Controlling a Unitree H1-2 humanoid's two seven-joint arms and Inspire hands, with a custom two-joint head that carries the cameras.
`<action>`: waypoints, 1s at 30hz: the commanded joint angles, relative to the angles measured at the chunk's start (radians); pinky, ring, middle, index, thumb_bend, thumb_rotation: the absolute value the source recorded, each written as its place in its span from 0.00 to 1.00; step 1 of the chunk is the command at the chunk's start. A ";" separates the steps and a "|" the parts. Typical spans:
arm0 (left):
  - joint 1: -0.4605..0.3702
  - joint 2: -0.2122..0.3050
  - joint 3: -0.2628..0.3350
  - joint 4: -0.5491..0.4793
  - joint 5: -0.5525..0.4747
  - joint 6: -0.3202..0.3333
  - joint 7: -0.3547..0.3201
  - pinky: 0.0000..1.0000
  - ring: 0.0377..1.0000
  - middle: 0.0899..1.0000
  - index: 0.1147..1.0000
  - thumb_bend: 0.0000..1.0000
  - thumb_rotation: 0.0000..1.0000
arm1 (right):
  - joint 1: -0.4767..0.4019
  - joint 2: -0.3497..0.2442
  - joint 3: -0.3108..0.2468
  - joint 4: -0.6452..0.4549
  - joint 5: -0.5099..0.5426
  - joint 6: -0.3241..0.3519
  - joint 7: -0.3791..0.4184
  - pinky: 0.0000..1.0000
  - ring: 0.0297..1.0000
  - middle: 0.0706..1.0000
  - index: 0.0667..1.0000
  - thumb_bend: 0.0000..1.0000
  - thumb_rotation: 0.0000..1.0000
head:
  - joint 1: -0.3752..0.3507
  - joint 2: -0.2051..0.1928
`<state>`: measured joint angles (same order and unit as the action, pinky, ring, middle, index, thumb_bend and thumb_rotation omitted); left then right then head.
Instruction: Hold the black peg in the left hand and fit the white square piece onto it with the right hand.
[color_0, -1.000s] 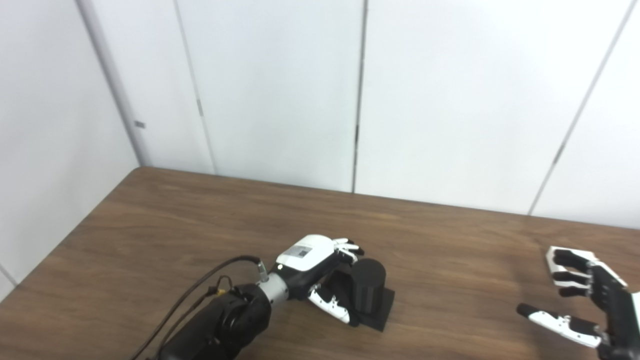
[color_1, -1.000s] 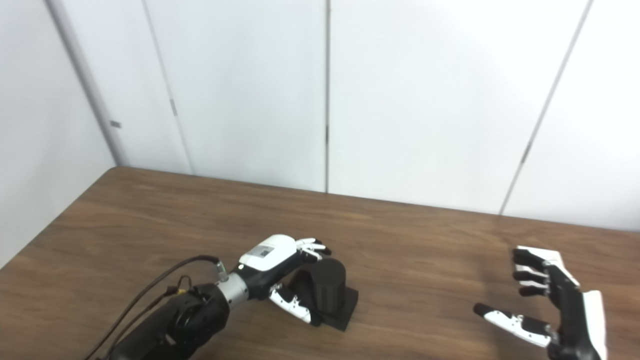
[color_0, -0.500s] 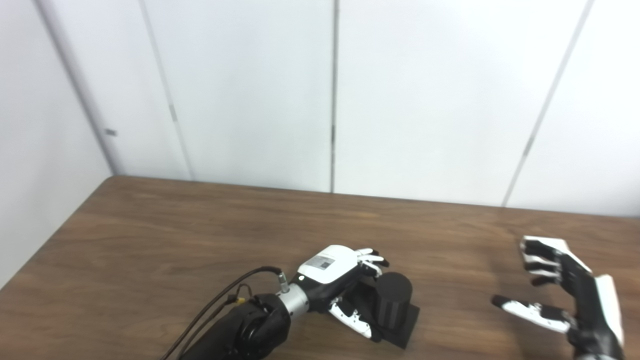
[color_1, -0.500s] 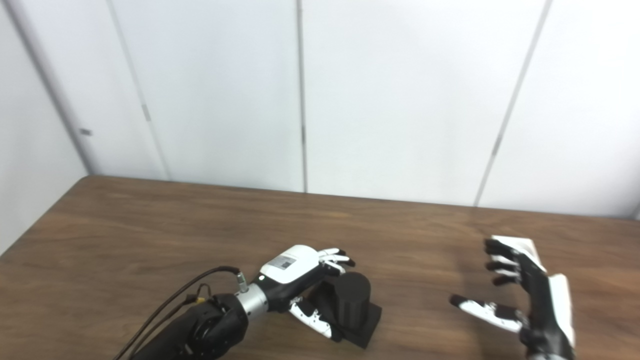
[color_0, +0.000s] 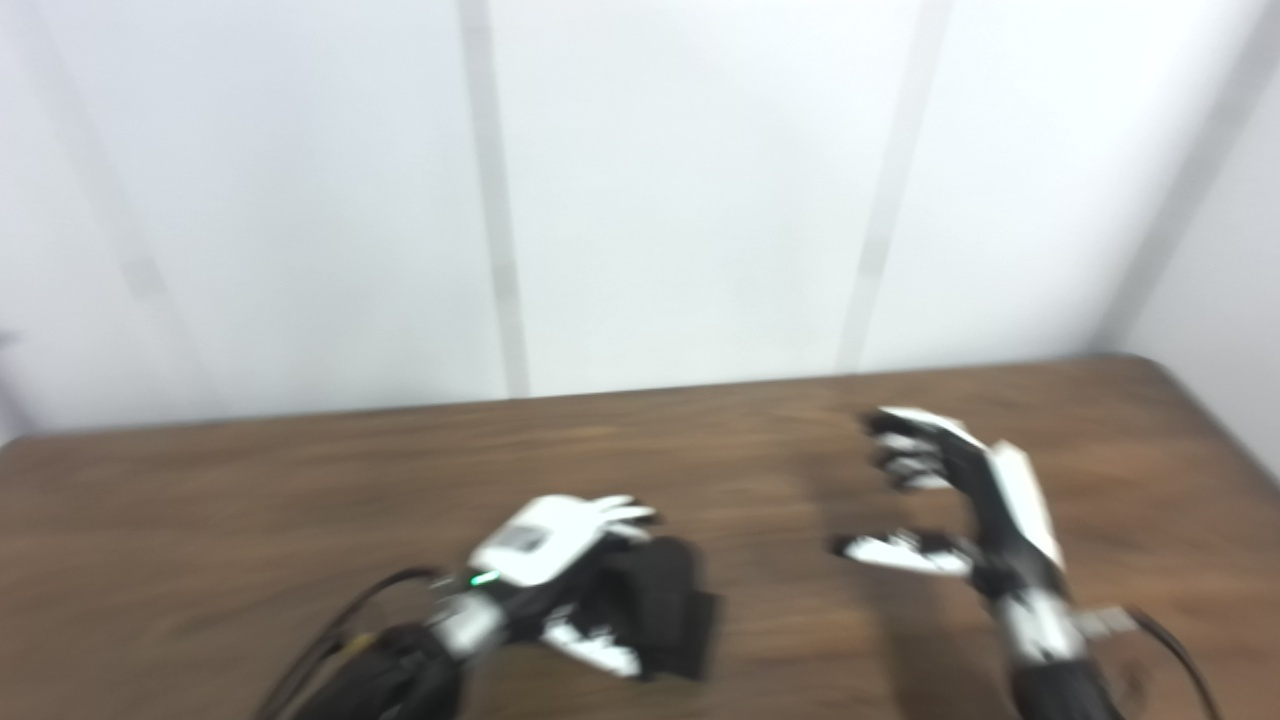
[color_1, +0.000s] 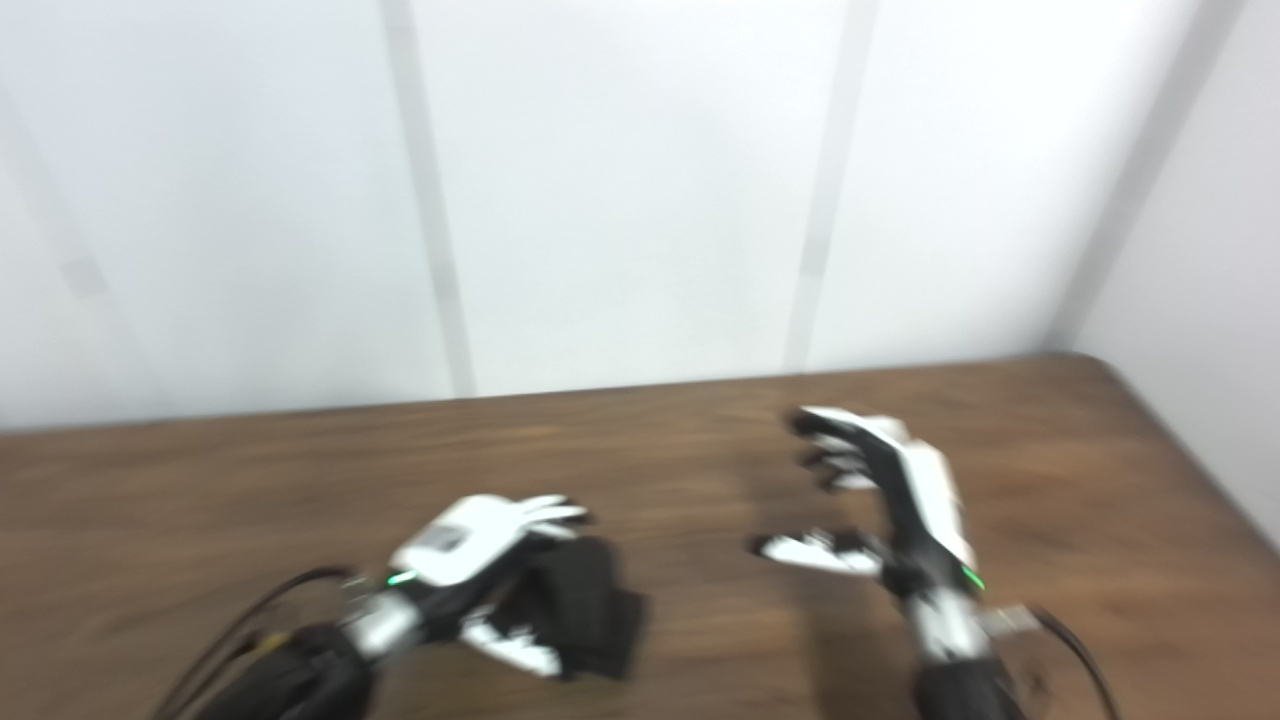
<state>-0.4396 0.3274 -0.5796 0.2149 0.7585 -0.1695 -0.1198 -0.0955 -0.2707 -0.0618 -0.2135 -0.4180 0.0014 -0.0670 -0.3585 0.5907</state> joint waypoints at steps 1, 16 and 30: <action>0.042 0.069 -0.025 0.042 0.075 0.034 -0.075 0.81 0.91 0.86 0.42 0.52 0.06 | -0.057 -0.035 -0.003 -0.048 -0.023 0.028 0.028 0.52 0.63 0.70 0.70 0.54 0.04 | -0.026 -0.008; 0.057 0.109 0.001 0.049 0.040 -0.031 -0.049 0.76 0.86 0.83 0.42 0.52 0.06 | -0.262 -0.397 0.079 -0.032 -0.132 0.210 0.399 0.64 0.77 0.82 0.76 0.83 0.14 | -0.220 -0.106; 0.064 0.130 0.017 0.064 0.029 -0.062 -0.054 0.78 0.88 0.84 0.42 0.52 0.06 | -0.423 -0.458 0.269 0.192 -0.453 0.284 0.550 0.86 0.90 0.91 0.84 0.92 0.23 | -0.247 -0.109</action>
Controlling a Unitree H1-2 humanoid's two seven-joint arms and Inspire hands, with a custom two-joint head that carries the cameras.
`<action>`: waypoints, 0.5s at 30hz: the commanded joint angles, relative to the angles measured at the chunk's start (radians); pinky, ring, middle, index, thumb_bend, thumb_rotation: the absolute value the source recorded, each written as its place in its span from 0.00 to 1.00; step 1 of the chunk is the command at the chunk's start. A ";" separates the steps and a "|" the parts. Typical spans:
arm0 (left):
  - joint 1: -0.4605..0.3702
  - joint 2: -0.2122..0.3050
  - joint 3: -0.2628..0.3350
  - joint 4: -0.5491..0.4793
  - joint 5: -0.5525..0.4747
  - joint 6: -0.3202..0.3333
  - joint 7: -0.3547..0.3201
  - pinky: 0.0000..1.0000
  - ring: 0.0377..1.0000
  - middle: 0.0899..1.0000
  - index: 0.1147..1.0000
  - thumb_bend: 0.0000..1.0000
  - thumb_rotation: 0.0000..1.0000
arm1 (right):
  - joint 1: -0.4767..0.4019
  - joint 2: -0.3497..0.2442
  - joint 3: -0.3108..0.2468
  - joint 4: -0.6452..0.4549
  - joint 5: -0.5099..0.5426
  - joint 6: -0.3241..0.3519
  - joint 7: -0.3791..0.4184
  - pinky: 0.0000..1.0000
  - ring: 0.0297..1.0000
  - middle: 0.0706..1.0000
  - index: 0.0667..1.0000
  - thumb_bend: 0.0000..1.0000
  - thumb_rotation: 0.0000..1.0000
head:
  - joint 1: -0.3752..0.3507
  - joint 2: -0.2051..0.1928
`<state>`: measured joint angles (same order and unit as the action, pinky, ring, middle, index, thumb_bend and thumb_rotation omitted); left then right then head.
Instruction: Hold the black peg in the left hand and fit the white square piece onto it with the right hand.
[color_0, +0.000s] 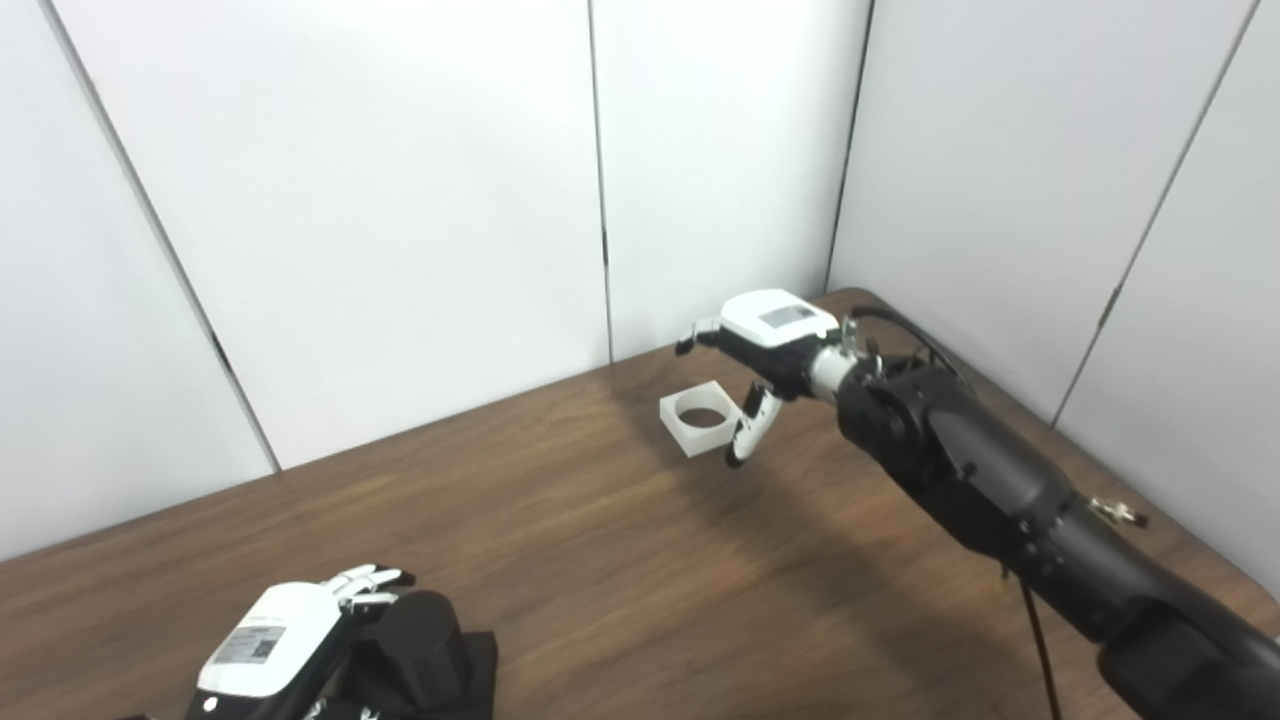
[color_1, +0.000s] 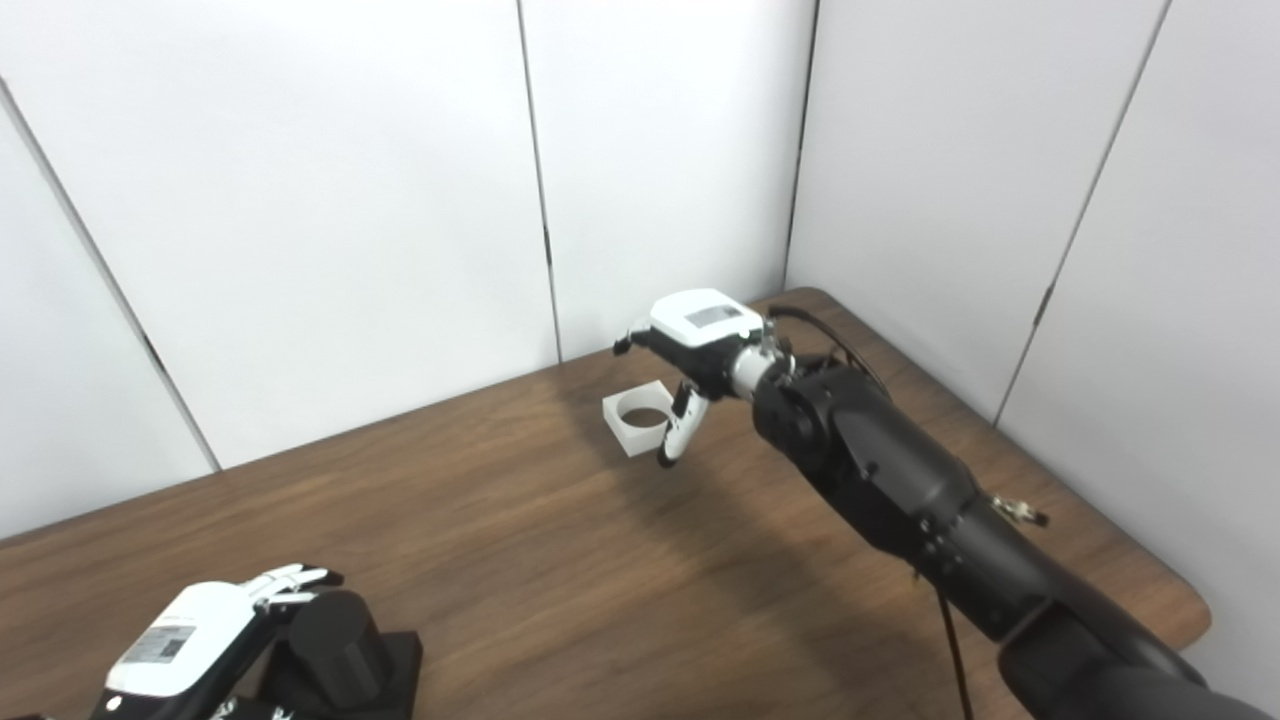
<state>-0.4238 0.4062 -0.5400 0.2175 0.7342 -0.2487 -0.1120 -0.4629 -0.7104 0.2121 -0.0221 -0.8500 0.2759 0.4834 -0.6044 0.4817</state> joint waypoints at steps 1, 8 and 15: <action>0.048 0.051 -0.023 0.063 0.052 0.017 -0.063 0.78 0.89 0.85 0.42 0.52 0.06 | -0.074 -0.013 0.013 0.026 -0.054 0.029 0.014 0.87 0.91 0.91 0.84 0.92 0.23 | -0.001 0.000; 0.055 0.053 -0.023 0.044 0.054 0.028 -0.070 0.79 0.89 0.85 0.42 0.52 0.06 | -0.149 0.024 0.073 0.144 -0.177 0.106 0.032 0.85 0.91 0.91 0.87 0.92 0.20 | 0.012 0.009; 0.060 0.052 -0.018 0.042 0.051 0.015 -0.055 0.77 0.87 0.83 0.42 0.52 0.06 | -0.193 0.055 0.104 0.255 -0.190 0.098 0.007 0.82 0.90 0.90 0.86 0.93 0.20 | 0.018 0.013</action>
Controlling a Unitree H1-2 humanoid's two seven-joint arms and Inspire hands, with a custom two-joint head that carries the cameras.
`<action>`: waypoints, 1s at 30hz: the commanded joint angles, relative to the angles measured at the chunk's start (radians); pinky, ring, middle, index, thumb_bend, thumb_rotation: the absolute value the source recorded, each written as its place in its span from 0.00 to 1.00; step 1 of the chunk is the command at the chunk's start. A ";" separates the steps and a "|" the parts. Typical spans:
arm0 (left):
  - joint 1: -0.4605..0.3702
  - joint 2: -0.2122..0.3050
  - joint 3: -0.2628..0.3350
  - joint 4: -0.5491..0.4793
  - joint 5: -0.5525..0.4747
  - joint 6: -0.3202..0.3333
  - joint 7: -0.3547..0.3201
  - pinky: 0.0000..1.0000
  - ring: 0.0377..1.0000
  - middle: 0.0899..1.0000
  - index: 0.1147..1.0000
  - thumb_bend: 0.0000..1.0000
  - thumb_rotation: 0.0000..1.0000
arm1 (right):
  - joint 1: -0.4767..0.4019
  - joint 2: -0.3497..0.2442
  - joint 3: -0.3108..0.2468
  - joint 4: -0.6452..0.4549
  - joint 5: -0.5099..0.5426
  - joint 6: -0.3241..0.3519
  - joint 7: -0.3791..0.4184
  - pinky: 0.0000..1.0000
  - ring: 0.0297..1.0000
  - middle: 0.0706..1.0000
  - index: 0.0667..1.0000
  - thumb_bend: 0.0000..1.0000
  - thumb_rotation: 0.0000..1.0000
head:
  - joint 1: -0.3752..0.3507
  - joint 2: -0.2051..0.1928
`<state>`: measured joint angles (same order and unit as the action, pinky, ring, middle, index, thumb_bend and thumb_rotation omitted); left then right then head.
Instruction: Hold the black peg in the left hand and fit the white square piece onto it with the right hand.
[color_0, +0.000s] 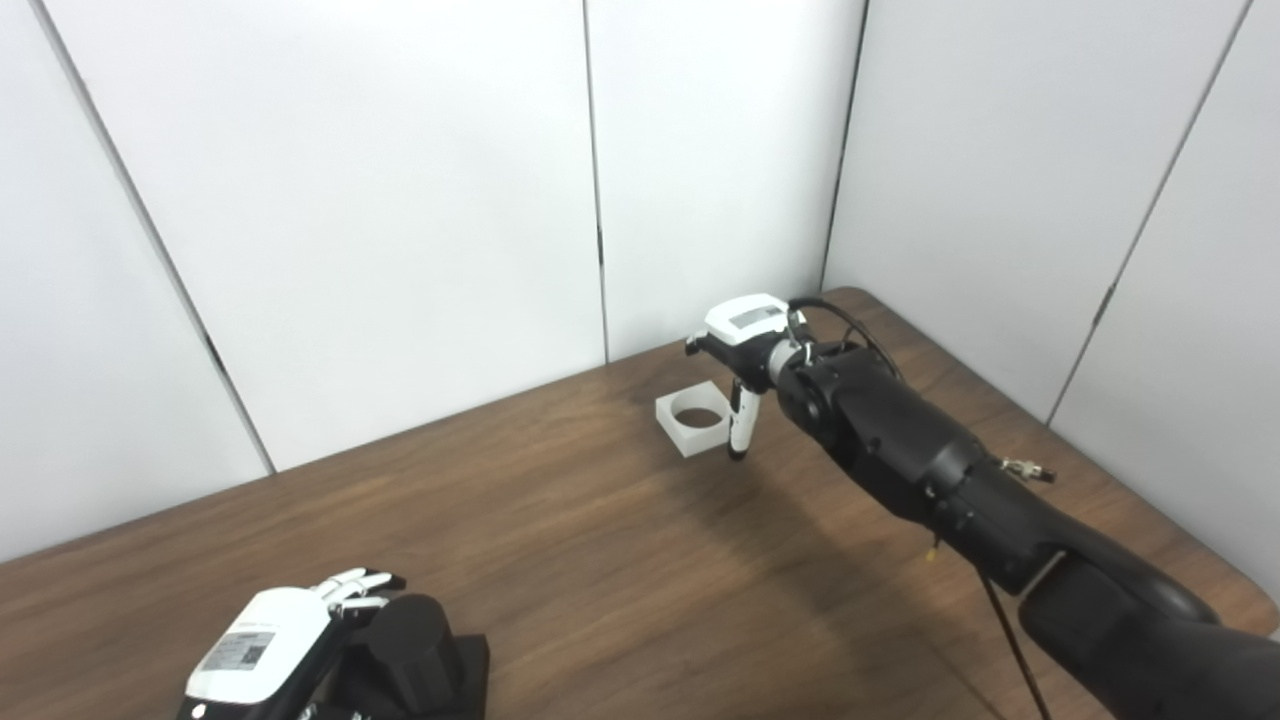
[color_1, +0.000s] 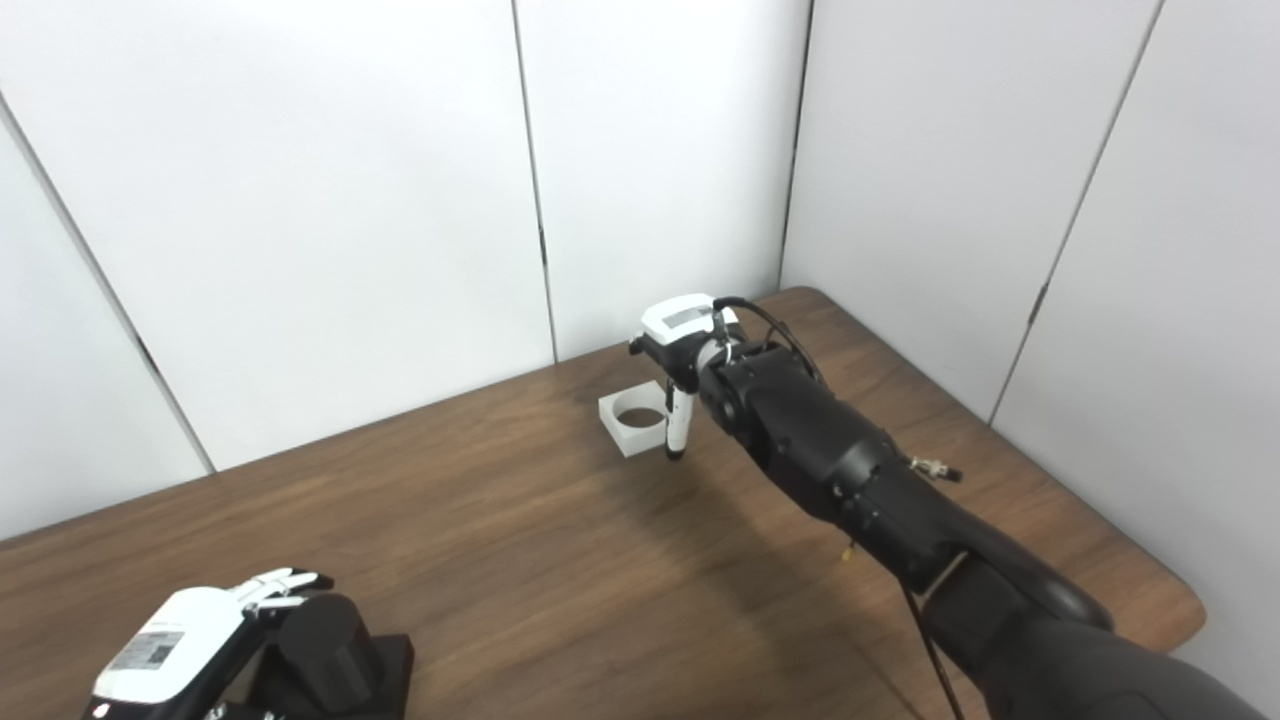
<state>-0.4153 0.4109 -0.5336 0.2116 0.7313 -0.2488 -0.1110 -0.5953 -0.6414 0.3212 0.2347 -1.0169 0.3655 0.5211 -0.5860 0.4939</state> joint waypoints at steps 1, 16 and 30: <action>0.052 0.047 -0.023 0.048 0.052 0.014 -0.056 0.77 0.87 0.83 0.42 0.52 0.06 | -0.065 -0.011 0.000 0.014 -0.022 0.003 -0.041 0.82 0.90 0.90 0.86 0.93 0.20 | 0.001 0.001; 0.068 0.044 -0.019 -0.014 0.054 0.056 -0.094 0.77 0.87 0.83 0.42 0.52 0.06 | -0.142 0.042 0.058 0.216 0.035 -0.040 -0.111 0.78 0.88 0.89 0.83 0.87 0.19 | 0.030 0.019; 0.075 0.048 -0.014 -0.055 0.040 0.084 -0.119 0.76 0.86 0.83 0.42 0.52 0.06 | -0.170 0.076 0.105 0.343 0.080 -0.082 -0.153 0.72 0.83 0.85 0.64 0.79 0.18 | 0.042 0.035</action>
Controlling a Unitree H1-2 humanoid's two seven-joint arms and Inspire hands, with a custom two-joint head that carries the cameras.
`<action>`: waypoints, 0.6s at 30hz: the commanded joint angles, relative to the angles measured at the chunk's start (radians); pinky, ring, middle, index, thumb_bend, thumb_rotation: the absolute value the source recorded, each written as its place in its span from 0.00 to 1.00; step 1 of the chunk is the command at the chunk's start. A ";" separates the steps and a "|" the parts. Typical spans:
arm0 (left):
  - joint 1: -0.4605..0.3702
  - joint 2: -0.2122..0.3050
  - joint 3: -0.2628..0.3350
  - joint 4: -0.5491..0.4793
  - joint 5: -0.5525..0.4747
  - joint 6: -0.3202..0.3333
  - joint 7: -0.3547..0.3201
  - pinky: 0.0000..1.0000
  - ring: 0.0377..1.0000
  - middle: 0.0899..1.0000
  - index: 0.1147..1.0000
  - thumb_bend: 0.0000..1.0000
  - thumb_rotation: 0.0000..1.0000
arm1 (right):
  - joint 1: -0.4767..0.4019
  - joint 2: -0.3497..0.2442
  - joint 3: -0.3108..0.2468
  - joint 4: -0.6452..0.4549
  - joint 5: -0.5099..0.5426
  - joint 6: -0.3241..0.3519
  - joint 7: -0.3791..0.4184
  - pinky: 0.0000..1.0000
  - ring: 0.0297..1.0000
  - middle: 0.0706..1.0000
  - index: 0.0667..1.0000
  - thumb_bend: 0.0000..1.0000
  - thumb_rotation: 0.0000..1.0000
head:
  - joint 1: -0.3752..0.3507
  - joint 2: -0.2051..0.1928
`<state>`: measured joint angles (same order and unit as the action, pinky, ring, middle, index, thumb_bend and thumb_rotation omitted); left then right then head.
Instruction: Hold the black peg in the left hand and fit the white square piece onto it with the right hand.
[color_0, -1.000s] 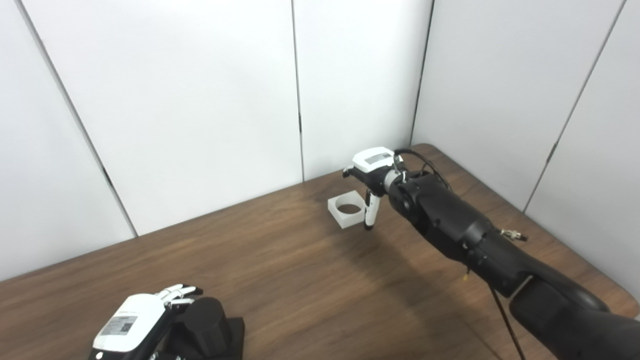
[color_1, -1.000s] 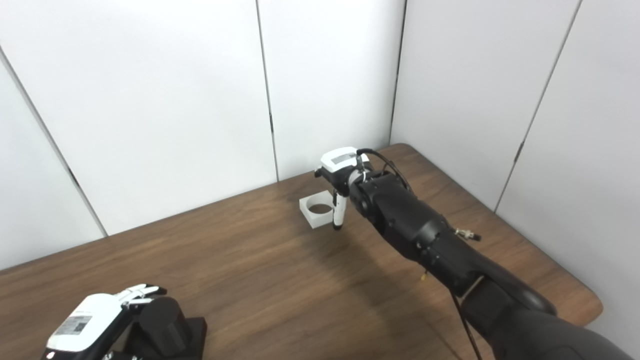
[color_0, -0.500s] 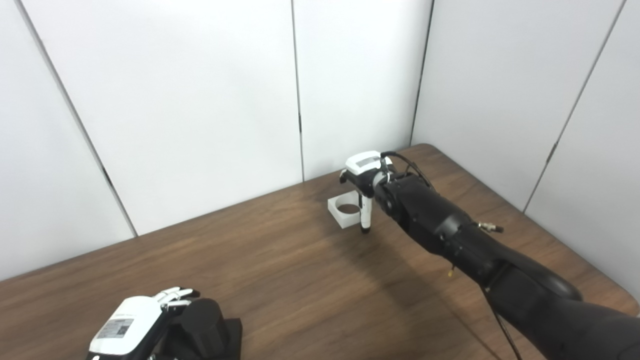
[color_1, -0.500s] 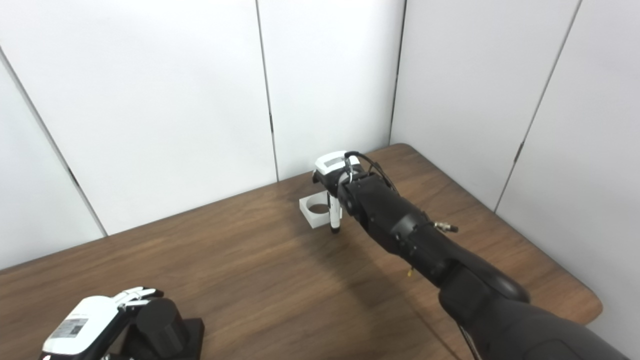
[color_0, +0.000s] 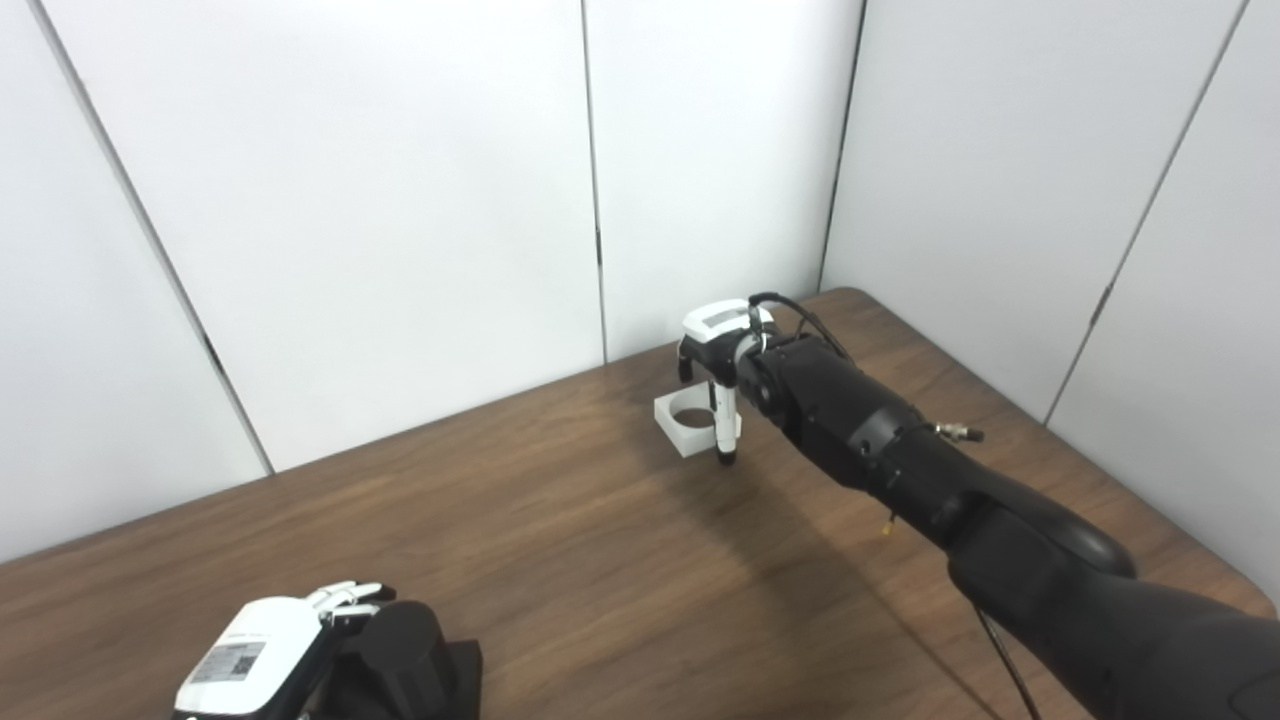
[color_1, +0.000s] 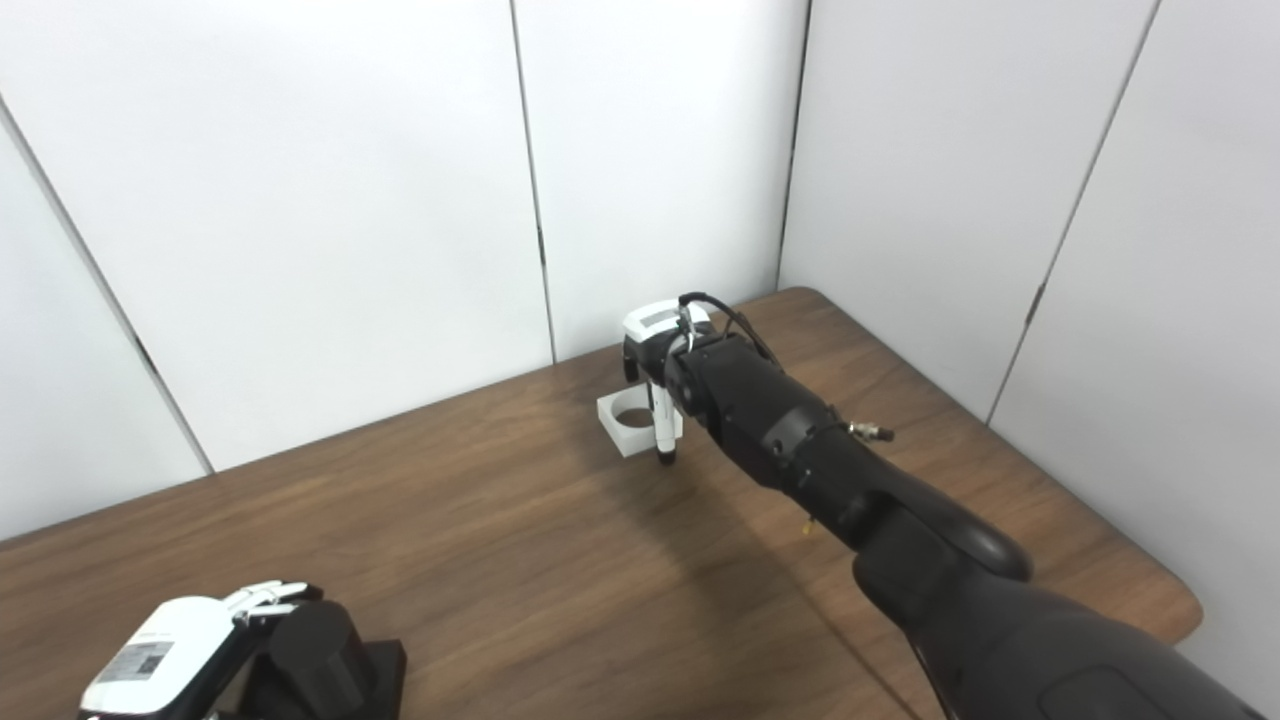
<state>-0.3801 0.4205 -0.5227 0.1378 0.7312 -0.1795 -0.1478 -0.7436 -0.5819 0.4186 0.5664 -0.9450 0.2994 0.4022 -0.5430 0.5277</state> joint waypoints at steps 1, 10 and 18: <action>0.040 0.040 -0.024 0.014 0.039 0.019 -0.088 0.76 0.86 0.83 0.42 0.52 0.06 | -0.021 0.018 0.008 0.015 0.015 -0.017 -0.035 0.72 0.83 0.85 0.63 0.79 0.17 | 0.004 0.008; 0.041 0.041 -0.020 -0.003 0.042 0.024 -0.098 0.75 0.86 0.83 0.42 0.52 0.06 | -0.037 0.023 0.026 0.028 0.040 0.036 0.035 0.74 0.80 0.75 0.46 0.52 0.15 | 0.013 0.016; 0.045 0.038 -0.017 -0.018 0.041 0.042 -0.118 0.75 0.87 0.83 0.42 0.52 0.06 | -0.051 0.006 0.023 0.014 0.091 0.032 0.087 0.77 0.83 0.75 0.45 0.52 0.15 | 0.019 0.020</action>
<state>-0.3687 0.4249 -0.5171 0.0964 0.7311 -0.1557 -0.1905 -0.7822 -0.5700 0.4410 0.5962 -0.8845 0.3580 0.4677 -0.5231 0.5461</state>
